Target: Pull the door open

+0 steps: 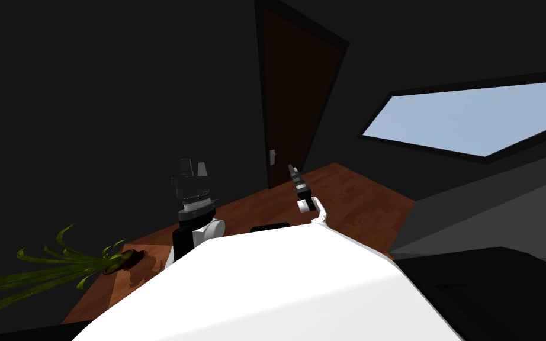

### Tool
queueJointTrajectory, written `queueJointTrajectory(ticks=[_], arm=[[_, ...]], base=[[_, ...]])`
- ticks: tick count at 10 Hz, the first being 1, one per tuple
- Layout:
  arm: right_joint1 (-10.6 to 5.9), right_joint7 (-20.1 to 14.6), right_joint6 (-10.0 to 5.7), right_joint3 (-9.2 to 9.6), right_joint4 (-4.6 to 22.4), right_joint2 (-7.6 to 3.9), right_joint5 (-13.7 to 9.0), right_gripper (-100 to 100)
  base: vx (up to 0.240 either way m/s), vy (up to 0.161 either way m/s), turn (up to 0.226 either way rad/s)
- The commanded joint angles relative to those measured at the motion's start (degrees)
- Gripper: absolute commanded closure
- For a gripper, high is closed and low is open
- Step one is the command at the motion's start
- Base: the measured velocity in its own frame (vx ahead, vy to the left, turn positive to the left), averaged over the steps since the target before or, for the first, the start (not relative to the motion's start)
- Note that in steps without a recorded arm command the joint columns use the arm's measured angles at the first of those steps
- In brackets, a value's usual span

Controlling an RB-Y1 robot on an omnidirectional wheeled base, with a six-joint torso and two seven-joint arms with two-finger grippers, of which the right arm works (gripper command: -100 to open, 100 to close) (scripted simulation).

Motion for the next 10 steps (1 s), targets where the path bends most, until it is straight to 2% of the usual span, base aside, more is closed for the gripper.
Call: queueJointTrajectory(ticks=[1, 10], arm=[[-1.3, 1.01, -0.6, -0.07, 2.59, -0.44, 0.81, -100], [-7.53, 6.59, -2.33, 0.3, 14.56, -2.24, 5.72, -100]], base=[[0.095, 0.025, -0.026], [0.096, 0.018, -0.029]])
